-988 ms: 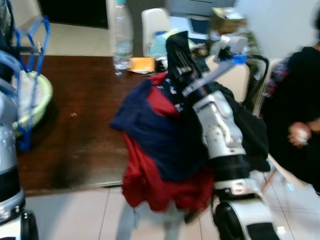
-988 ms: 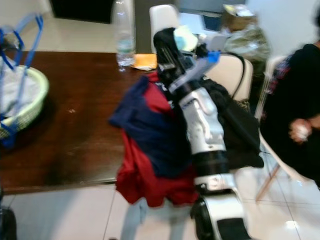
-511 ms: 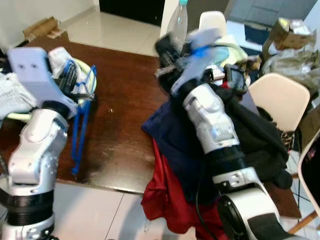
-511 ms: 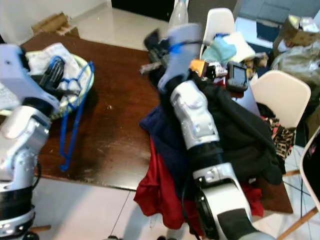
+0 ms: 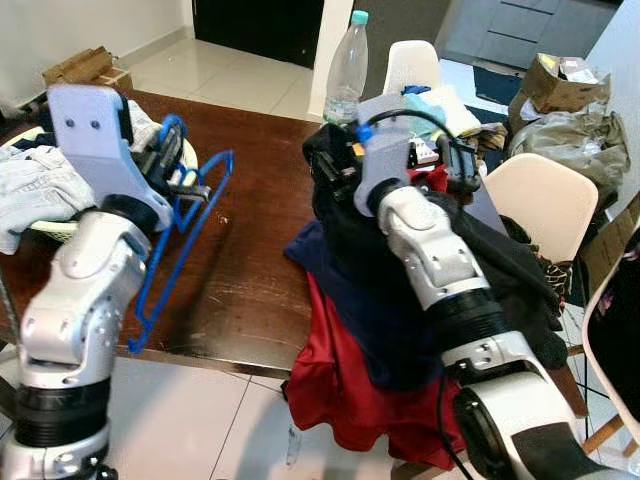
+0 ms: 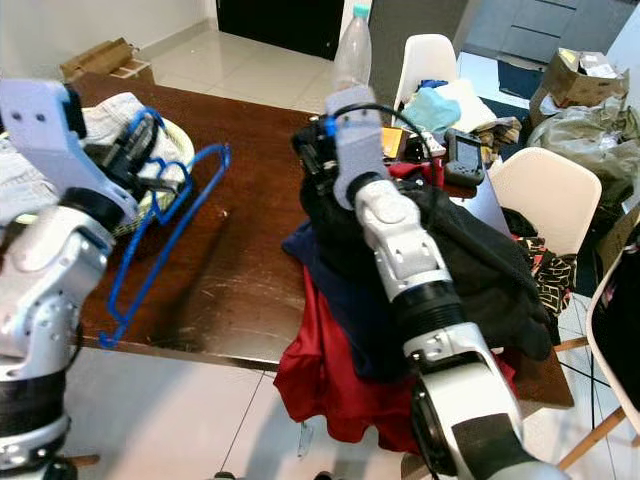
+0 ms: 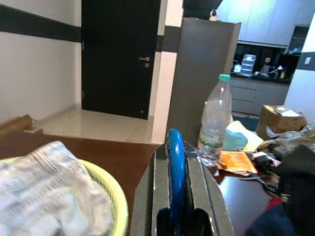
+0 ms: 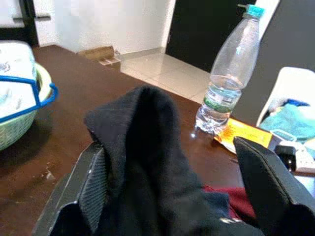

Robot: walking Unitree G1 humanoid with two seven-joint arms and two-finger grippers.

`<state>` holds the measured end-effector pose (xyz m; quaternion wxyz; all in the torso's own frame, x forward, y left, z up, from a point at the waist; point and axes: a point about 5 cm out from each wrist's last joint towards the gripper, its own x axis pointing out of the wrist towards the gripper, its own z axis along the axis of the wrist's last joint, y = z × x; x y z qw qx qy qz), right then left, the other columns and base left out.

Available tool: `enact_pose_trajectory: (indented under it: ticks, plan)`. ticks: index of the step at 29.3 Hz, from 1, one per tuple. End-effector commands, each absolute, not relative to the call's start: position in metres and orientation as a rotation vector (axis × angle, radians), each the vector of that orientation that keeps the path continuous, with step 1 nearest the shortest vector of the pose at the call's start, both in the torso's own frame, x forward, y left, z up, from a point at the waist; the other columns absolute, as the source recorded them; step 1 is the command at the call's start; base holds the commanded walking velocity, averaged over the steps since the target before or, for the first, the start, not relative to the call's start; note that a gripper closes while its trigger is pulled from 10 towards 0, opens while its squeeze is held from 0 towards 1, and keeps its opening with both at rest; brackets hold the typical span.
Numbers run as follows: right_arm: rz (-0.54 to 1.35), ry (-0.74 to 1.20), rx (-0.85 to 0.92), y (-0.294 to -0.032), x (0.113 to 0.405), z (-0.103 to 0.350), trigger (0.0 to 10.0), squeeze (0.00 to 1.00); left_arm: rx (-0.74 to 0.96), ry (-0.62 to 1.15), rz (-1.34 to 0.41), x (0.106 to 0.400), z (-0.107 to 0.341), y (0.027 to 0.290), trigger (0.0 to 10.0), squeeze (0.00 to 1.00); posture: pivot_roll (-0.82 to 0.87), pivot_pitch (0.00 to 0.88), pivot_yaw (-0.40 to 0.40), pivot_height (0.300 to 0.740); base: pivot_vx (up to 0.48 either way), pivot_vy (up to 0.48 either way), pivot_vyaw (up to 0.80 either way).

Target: Hang hanger

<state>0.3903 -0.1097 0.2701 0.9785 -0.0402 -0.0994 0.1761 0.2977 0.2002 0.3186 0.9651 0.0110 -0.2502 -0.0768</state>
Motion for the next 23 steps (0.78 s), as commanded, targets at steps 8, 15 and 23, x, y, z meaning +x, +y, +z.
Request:
enact_pose_trajectory:
  ticks: [8,15,23]
  plan:
    - [0.472,-0.416,0.211,-0.153,0.372,0.314,10.0,0.21,0.139,-0.517,-0.439,0.282,0.351,0.218,10.0,0.0,0.2,0.104,-0.102,0.74,0.0,0.0,0.0]
    - [0.915,-0.613,0.175,-0.158,0.326,0.325,10.0,0.0,0.366,-0.348,-0.864,0.259,0.344,0.217,10.0,0.0,0.22,0.095,-0.1,0.74,0.0,0.0,0.0]
    - [1.318,-0.552,0.003,-0.151,0.289,0.31,10.0,0.0,0.23,-0.278,-1.39,0.223,0.352,0.206,10.0,0.0,0.23,0.091,-0.092,0.74,0.0,0.0,0.0]
